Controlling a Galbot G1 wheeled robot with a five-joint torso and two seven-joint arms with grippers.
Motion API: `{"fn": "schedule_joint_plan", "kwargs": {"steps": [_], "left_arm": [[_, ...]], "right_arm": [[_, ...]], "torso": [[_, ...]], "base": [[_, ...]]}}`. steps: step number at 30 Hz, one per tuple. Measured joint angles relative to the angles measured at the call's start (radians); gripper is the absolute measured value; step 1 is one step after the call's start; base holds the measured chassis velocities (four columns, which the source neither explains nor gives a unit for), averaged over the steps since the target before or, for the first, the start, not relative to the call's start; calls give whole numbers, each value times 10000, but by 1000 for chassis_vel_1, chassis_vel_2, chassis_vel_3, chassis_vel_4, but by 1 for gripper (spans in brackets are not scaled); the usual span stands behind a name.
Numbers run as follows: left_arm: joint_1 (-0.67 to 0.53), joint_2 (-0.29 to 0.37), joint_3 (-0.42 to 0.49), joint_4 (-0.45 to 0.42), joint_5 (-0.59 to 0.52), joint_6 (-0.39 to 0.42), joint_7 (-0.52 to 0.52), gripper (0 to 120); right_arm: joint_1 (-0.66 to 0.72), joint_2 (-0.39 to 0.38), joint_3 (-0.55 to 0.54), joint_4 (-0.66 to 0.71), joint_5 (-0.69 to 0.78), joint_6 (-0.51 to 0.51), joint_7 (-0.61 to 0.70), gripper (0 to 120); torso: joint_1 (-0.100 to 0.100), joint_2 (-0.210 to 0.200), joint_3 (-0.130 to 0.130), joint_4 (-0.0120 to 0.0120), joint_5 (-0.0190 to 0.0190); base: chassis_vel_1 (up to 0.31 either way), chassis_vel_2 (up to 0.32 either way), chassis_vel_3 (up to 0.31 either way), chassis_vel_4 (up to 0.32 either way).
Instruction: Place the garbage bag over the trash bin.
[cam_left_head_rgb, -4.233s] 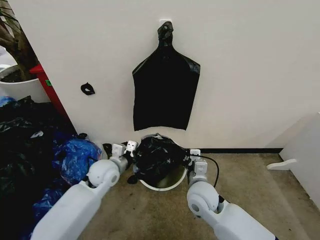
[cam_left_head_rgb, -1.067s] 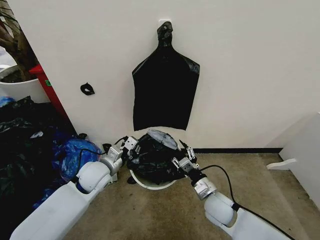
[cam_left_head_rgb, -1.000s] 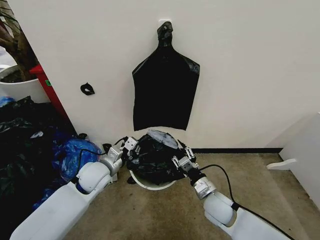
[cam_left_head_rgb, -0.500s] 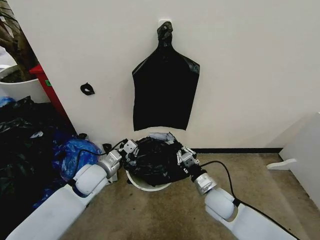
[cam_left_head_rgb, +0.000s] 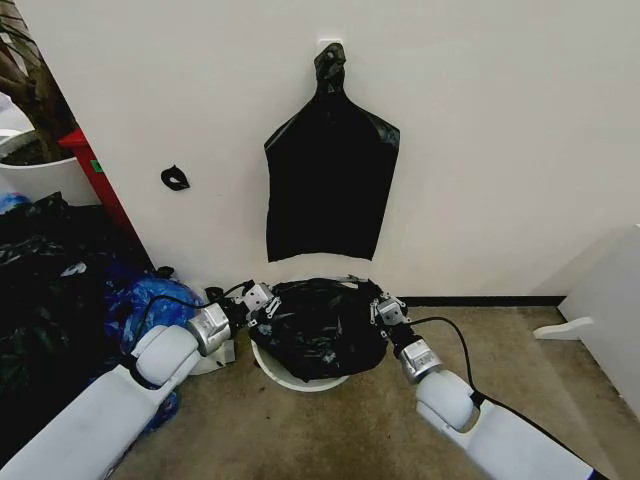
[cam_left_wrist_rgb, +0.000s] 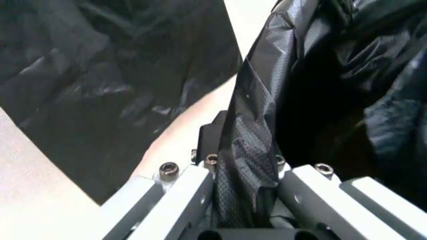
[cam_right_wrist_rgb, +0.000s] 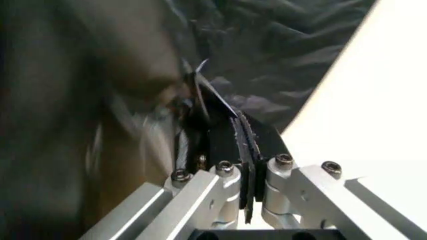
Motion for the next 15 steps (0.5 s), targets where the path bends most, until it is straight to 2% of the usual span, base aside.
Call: {"fn": "schedule_joint_plan", "kwargs": {"steps": [2, 3, 7, 9, 11, 15], "left_arm": [[-240, -19, -10, 162, -685, 71, 94, 1], [-240, -19, -10, 162, -685, 71, 94, 1], [-571, -53, -34, 409, -1581, 386, 130, 1], [-610, -63, -36, 444, -1691, 435, 131, 1], [-639, -92, -38, 496, -1797, 510, 136, 1], [-622, -192, -52, 516, -1863, 698, 68, 1]], "right_arm": [[-2, 8, 39, -390, -529, 717, -461, 0], [-2, 8, 39, -390, -529, 717, -461, 0], [28, 133, 118, -1198, -1948, 1969, -638, 0], [50, 186, 146, -1399, -2272, 2234, -570, 0], [69, 252, 177, -1708, -2587, 2555, -395, 6], [13, 271, 262, -1989, -2521, 2528, 134, 25]], "torso": [[0, 0, 0, -1, -1], [0, 0, 0, -1, -1], [0, 0, 0, -1, 0], [0, 0, 0, 0, 1], [0, 0, 0, 1, 0], [0, 0, 0, 1, 0]], "base": [[0, 0, 0, 0], [0, 0, 0, 0], [0, 0, 0, 0], [0, 0, 0, 0], [0, 0, 0, 0], [0, 0, 0, 0]]}}
